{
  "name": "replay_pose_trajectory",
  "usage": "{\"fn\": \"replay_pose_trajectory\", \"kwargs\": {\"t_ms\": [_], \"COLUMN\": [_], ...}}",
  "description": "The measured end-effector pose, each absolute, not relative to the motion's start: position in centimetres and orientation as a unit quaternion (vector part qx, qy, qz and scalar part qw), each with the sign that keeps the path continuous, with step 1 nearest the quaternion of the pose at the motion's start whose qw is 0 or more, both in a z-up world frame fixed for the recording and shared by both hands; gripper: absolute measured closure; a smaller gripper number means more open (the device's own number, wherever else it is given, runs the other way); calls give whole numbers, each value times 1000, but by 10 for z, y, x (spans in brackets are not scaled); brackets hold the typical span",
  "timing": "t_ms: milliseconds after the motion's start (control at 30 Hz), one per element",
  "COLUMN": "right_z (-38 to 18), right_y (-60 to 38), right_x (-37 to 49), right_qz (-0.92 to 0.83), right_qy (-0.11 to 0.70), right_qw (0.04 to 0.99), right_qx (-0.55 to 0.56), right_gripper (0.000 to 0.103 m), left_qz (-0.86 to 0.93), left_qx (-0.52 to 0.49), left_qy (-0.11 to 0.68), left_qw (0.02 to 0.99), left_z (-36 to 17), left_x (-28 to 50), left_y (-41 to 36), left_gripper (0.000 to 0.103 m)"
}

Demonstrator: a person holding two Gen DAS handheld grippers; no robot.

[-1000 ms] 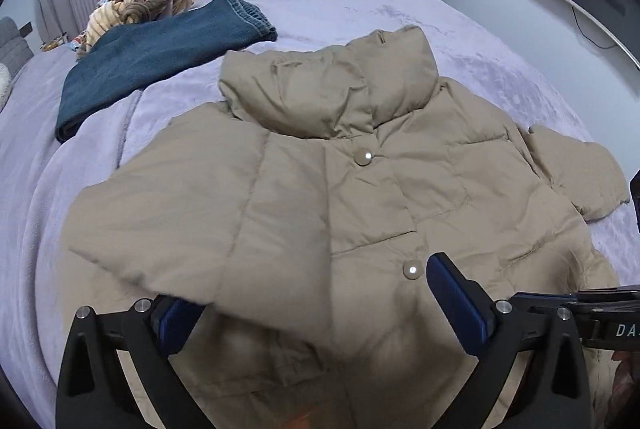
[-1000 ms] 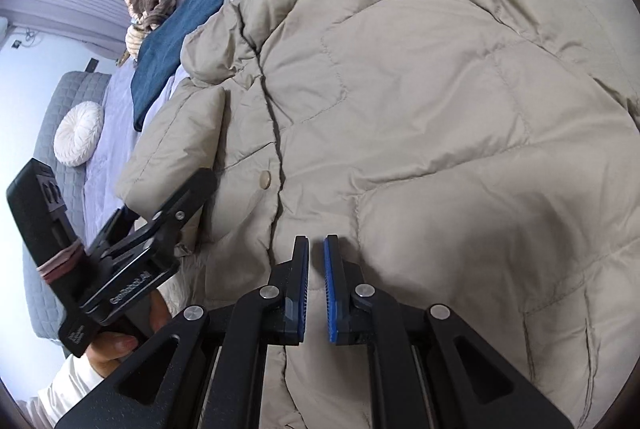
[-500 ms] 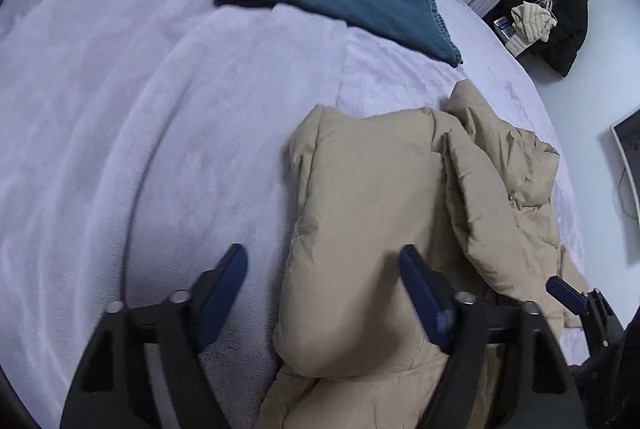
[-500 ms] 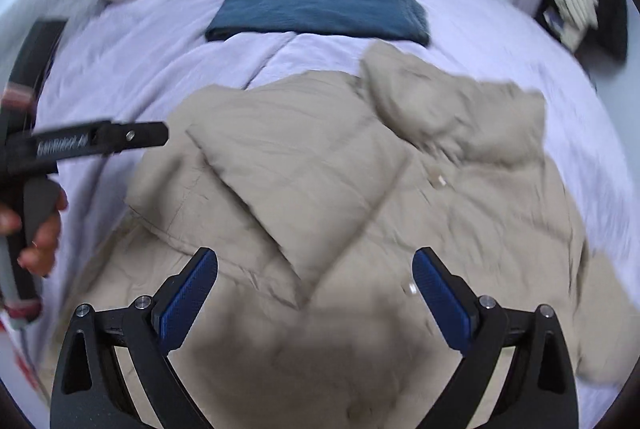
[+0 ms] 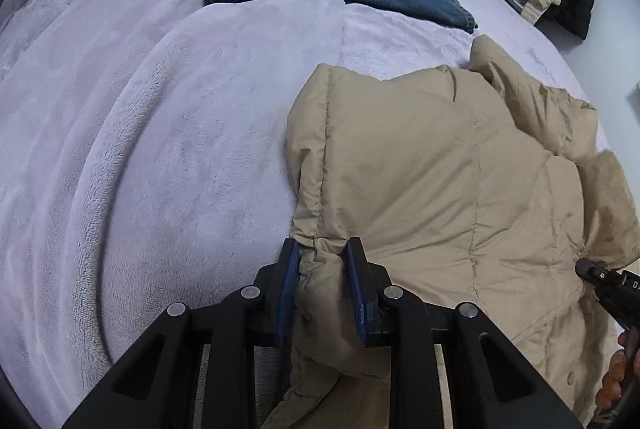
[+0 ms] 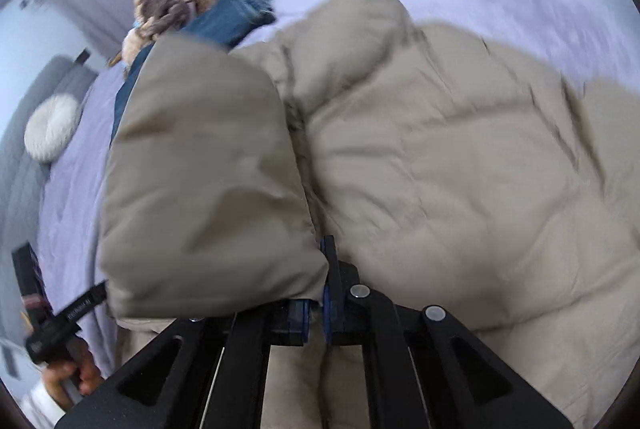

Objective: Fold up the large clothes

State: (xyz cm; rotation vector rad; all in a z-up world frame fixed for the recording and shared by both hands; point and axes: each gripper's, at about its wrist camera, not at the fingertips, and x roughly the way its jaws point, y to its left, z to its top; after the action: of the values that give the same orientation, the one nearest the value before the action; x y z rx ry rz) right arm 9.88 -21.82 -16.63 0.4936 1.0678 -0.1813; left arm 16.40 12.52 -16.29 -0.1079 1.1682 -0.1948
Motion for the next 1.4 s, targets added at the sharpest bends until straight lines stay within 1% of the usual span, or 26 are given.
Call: {"fn": "replay_pose_trajectory", "kwargs": {"t_ms": [67, 100, 133, 167, 233, 300, 433, 533, 600, 633, 700, 767, 800, 867, 900, 933, 967, 1000, 1033, 1067, 1100, 1167, 1200, 1233, 1367, 1400], "right_z": [-191, -195, -194, -189, -173, -149, -117, -126, -149, -164, -182, -178, -174, -163, -159, -155, -152, -148, -146, -144, -142, -138, -136, -134, -128, -127], "right_y": [-244, -252, -257, -262, -266, -266, -253, -234, -227, -229, -239, -248, -251, -262, -268, -274, -281, -288, -294, -299, -305, -318, -325, -332, -371, -383], "right_x": [87, 79, 72, 65, 53, 43, 61, 100, 119, 124, 110, 92, 84, 65, 55, 46, 37, 27, 18, 10, 2, -13, -20, -27, -59, -69], "right_qz": [-81, -84, -86, -89, -106, -127, -97, -58, -75, -85, -82, -75, -82, -74, -73, -75, -77, -81, -84, -87, -92, -103, -111, -119, -155, -169], "right_qy": [508, 502, 496, 492, 485, 471, 449, 474, 508, 531, 542, 529, 524, 509, 504, 500, 495, 489, 483, 478, 474, 467, 463, 460, 440, 429], "right_qw": [788, 776, 769, 766, 776, 801, 851, 853, 840, 825, 810, 811, 812, 814, 812, 809, 807, 803, 800, 798, 797, 793, 793, 793, 792, 790], "right_qx": [338, 374, 395, 403, 390, 347, 256, 210, 176, 173, 207, 236, 243, 271, 286, 299, 314, 331, 345, 355, 364, 377, 380, 382, 394, 404], "right_gripper": [93, 88, 83, 81, 81, 81, 81, 81, 82, 86, 90, 90, 86, 84, 79, 69, 63, 56, 56, 56, 56, 54, 49, 47, 29, 21], "left_qz": [-78, -75, -77, -83, -95, -104, -110, -90, -81, -80, -77, -74, -78, -91, -97, -103, -109, -114, -120, -125, -125, -146, -152, -155, -177, -182], "left_qx": [-39, -34, -33, -34, -37, -34, -19, 10, 17, 19, 33, 47, 51, 53, 52, 53, 54, 55, 56, 52, 47, 40, 40, 38, 39, 40], "left_qy": [550, 546, 540, 531, 509, 493, 508, 538, 546, 541, 538, 537, 533, 523, 521, 519, 518, 516, 514, 510, 501, 494, 500, 506, 534, 539], "left_qw": [831, 834, 838, 843, 855, 863, 854, 838, 834, 837, 839, 839, 841, 846, 846, 847, 847, 847, 848, 850, 855, 856, 852, 848, 826, 821], "left_z": [-156, -150, -142, -133, -114, -101, -109, -145, -166, -168, -165, -156, -149, -134, -128, -122, -117, -112, -108, -103, -98, -90, -89, -89, -93, -94], "left_x": [164, 162, 161, 159, 155, 155, 168, 173, 171, 169, 168, 166, 163, 154, 150, 145, 139, 132, 125, 118, 111, 98, 95, 92, 77, 74], "left_y": [122, 124, 125, 127, 132, 135, 121, 104, 98, 98, 94, 91, 89, 85, 82, 79, 73, 67, 60, 53, 47, 29, 20, 10, -32, -43], "left_gripper": [76, 76, 76, 76, 76, 76, 76, 76, 76, 76, 76, 76, 76, 76, 76, 76, 76, 73, 39, 16, 0, 0, 0, 0, 0, 0]}}
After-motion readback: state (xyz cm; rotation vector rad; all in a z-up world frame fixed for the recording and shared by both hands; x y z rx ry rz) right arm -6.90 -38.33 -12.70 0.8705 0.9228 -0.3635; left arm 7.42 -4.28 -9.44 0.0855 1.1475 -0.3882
